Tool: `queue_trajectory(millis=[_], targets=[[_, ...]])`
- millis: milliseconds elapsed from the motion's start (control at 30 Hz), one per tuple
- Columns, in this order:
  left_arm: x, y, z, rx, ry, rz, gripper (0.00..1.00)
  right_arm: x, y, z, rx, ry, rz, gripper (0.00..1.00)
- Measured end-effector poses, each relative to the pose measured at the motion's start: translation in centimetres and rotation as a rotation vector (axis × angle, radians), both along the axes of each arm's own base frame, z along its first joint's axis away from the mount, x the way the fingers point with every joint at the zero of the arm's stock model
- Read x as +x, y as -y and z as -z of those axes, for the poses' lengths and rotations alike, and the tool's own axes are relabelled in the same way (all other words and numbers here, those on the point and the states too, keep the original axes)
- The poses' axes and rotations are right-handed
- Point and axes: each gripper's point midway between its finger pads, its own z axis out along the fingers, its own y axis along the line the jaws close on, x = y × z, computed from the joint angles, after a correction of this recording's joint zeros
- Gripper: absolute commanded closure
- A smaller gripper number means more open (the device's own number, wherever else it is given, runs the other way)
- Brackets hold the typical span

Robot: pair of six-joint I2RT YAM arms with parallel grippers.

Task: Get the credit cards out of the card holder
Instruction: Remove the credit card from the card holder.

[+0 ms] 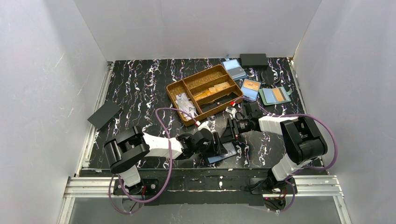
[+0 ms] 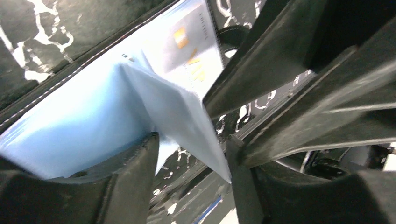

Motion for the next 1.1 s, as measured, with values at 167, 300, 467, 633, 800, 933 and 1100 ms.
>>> queue_trajectory(millis=[167,300,467,633,800,933,1100], targets=[[-0.5,-0.9,0.4,0.012,-0.014,-0.007,0.59,0.0,-0.1,-0.2,0.009,0.008,-0.008,0.40],[-0.3,-1.7,0.5,0.014,-0.019,-0.039,0.55,-0.6,-0.1,-1.0,0.040,-0.001,-0.042,0.35],[-0.1,-2.4,0.2,0.001,-0.013,-0.066,0.47,-0.9,0.3,-1.1,0.025,0.047,-0.059,0.28],[-0.1,-3.2,0.1,-0.005,-0.011,-0.088,0.47,-0.6,0.8,-0.8,-0.012,0.193,-0.076,0.30],[0.0,-4.6,0.0,-0.004,-0.006,-0.115,0.46,-0.3,1.2,-0.2,-0.043,0.266,-0.088,0.44],[0.0,-5.6,0.0,-0.003,-0.006,-0.135,0.47,0.0,1.5,0.4,-0.078,0.282,-0.082,0.53],[-0.1,-6.5,0.0,-0.007,-0.005,-0.152,0.49,0.1,1.7,1.3,-0.110,0.262,-0.076,0.65]])
